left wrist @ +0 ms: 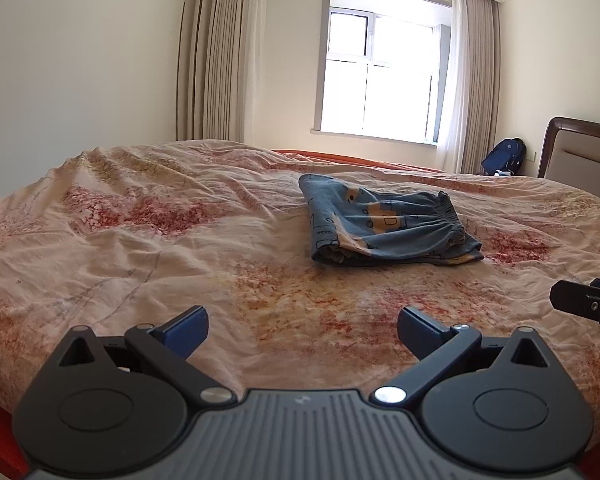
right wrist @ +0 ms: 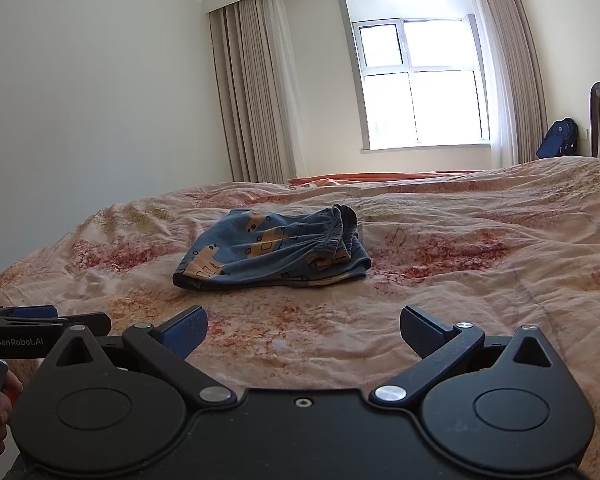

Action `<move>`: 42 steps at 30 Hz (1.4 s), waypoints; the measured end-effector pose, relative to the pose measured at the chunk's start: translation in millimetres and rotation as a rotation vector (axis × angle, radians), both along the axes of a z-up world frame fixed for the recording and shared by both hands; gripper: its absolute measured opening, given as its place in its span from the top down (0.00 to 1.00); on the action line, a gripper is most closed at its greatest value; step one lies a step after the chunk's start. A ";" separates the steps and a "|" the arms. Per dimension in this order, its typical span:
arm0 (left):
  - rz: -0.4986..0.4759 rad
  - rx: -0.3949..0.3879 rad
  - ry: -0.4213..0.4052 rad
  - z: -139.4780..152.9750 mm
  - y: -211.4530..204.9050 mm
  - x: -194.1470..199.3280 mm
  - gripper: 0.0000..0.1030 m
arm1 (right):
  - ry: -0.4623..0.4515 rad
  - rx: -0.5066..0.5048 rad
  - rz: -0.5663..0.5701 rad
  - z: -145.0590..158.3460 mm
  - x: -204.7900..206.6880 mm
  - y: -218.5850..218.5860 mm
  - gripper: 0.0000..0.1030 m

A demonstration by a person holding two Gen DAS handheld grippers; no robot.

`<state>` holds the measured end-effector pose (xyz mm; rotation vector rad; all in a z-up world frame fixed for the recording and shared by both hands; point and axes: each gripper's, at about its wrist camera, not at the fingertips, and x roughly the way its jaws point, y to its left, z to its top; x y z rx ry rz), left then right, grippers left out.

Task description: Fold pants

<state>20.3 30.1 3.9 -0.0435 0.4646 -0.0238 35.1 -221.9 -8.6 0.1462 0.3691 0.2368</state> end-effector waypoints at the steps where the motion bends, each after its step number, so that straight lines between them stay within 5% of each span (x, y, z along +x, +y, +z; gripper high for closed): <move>1: 0.000 0.001 0.002 -0.6 0.1 0.5 0.00 | 0.001 0.002 0.000 -0.6 0.3 -0.2 0.00; 42: -0.001 -0.001 0.031 -6.4 2.7 7.2 0.00 | 0.009 0.010 0.000 -9.6 4.8 -0.3 0.00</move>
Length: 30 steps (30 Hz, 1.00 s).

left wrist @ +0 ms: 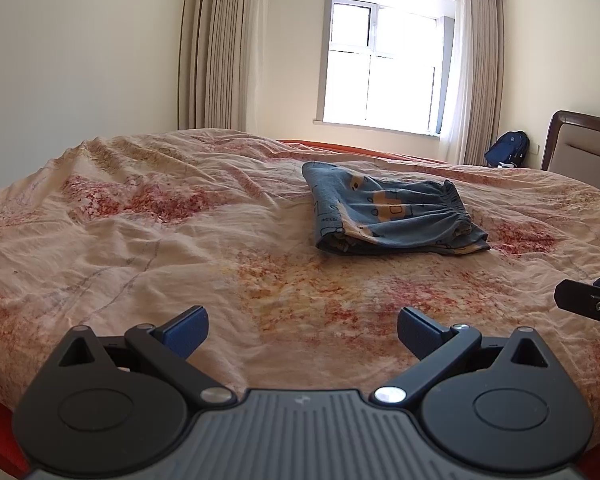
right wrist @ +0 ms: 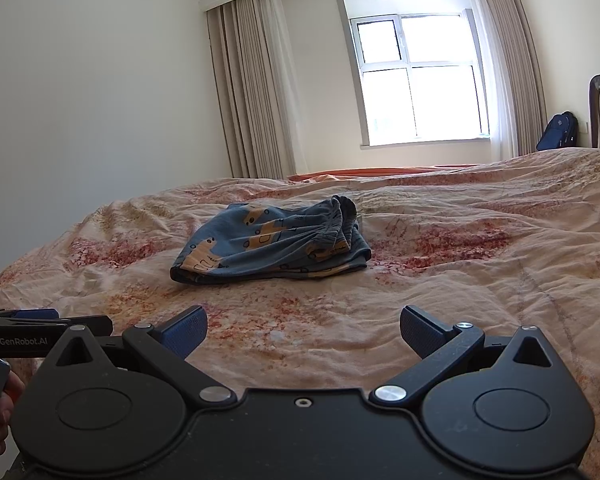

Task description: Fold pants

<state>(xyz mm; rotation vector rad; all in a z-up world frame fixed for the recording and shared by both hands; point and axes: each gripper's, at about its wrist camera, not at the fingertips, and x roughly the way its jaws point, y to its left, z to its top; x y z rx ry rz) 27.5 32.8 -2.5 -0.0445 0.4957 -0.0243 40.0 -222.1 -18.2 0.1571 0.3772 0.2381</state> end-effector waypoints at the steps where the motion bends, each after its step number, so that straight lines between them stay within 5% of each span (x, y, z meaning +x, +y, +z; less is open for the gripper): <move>1: -0.002 -0.004 0.000 0.4 0.0 -0.3 0.00 | -0.001 0.000 0.000 0.1 -0.2 0.0 0.00; 30: 0.058 -0.057 0.094 -1.0 7.9 32.5 0.00 | 0.040 -0.019 0.008 -0.9 25.1 4.0 0.00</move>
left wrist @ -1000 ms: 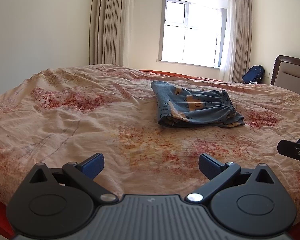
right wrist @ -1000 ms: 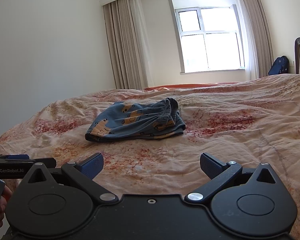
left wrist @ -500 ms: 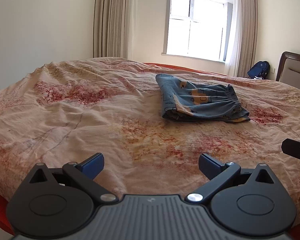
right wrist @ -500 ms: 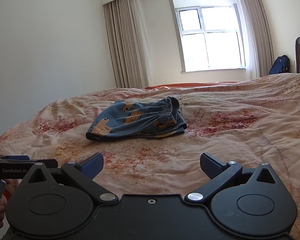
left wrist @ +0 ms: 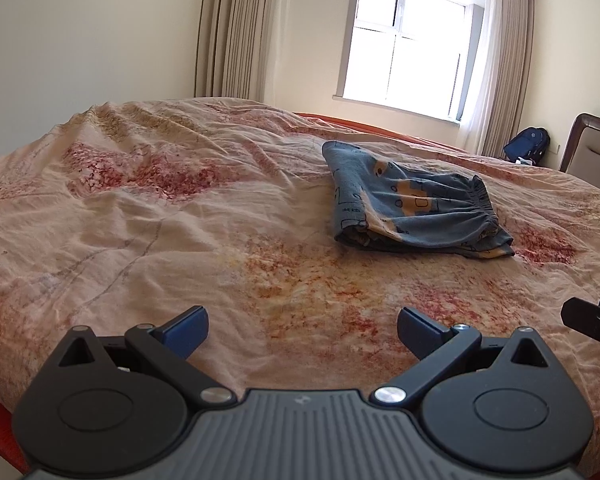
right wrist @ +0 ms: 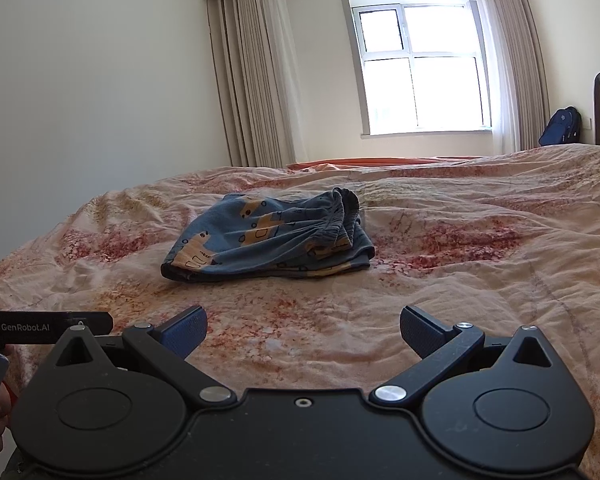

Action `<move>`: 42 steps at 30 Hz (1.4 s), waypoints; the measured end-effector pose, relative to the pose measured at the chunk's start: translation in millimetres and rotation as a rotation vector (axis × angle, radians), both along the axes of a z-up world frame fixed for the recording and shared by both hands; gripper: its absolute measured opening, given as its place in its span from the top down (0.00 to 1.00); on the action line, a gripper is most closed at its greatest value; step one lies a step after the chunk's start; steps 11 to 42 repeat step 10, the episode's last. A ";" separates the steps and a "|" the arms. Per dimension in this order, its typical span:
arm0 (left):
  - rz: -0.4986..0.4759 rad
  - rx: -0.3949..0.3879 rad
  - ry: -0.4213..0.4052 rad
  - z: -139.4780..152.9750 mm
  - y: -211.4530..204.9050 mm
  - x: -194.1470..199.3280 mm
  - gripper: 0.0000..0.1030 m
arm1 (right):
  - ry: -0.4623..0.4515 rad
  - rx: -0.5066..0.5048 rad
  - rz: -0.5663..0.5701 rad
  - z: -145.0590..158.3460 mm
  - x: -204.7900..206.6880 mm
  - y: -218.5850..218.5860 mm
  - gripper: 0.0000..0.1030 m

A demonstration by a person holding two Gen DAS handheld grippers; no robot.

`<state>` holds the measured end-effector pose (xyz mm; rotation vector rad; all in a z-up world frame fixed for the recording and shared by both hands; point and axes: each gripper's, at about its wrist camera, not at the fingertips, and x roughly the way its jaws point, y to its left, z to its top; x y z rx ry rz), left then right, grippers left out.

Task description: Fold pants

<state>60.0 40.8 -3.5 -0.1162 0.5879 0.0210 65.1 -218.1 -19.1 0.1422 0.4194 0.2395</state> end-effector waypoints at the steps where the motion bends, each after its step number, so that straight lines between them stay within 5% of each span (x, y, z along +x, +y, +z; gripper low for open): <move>1: 0.001 -0.003 0.000 0.2 0.5 2.0 0.00 | 0.005 0.000 -0.001 -0.5 2.5 -0.4 0.00; 42: 0.011 -0.008 0.014 0.5 3.1 18.3 0.00 | 0.042 0.010 -0.016 -6.3 22.0 -6.6 0.00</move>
